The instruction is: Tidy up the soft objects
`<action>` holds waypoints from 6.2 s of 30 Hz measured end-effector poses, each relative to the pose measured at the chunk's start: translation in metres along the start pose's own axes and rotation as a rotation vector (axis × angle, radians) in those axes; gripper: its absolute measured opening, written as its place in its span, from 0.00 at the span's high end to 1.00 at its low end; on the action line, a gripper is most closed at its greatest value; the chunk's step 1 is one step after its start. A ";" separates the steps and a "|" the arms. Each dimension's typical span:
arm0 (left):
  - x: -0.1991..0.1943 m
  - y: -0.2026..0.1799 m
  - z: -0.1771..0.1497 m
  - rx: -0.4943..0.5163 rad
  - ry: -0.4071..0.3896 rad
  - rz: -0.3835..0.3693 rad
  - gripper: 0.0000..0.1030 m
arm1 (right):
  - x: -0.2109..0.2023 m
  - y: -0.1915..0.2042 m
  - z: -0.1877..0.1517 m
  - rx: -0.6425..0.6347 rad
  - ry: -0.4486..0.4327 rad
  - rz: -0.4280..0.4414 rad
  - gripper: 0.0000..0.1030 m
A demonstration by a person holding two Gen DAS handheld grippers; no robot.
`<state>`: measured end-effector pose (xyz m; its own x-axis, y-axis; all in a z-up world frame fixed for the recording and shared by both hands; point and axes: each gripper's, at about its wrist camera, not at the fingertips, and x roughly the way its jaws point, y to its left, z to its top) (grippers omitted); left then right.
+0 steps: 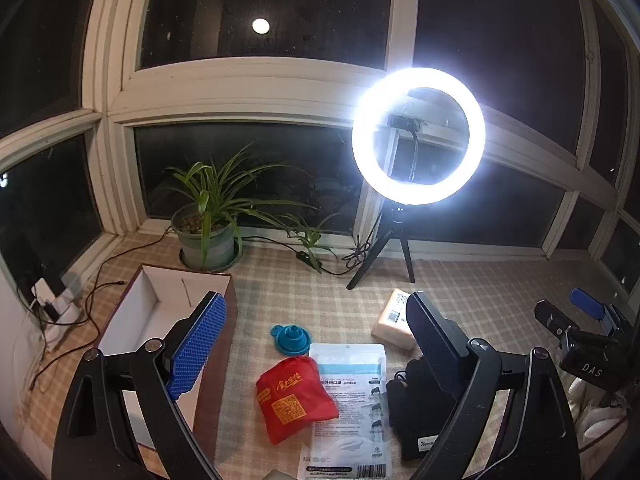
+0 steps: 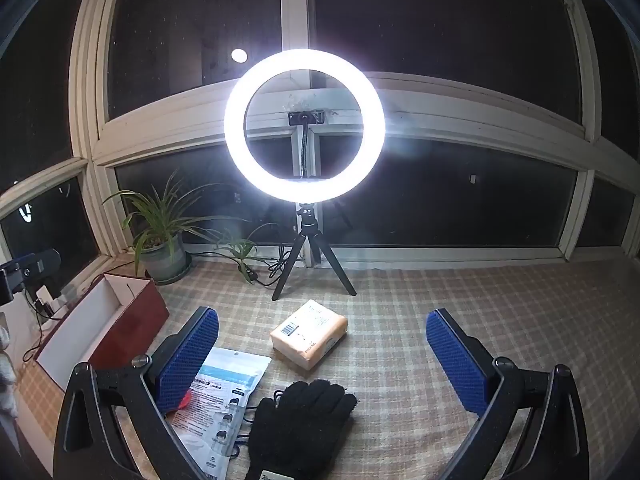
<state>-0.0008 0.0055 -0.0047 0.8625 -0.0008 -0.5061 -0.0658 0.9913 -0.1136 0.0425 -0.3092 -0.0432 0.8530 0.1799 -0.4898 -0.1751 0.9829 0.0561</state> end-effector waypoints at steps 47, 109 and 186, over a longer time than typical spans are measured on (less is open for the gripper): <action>0.009 0.000 -0.008 0.002 0.026 0.025 0.11 | 0.002 0.001 -0.003 0.000 0.018 -0.028 0.00; 0.114 -0.069 -0.140 0.060 0.533 -0.269 0.44 | 0.115 -0.067 -0.110 0.247 0.502 0.283 0.09; 0.159 -0.016 -0.186 -0.193 0.666 -0.320 0.37 | 0.194 0.062 -0.127 -0.034 0.825 0.487 0.67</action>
<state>0.0444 -0.0347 -0.2427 0.3738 -0.4236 -0.8251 -0.0033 0.8890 -0.4578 0.1351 -0.2182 -0.2451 0.0707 0.4720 -0.8787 -0.4446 0.8035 0.3959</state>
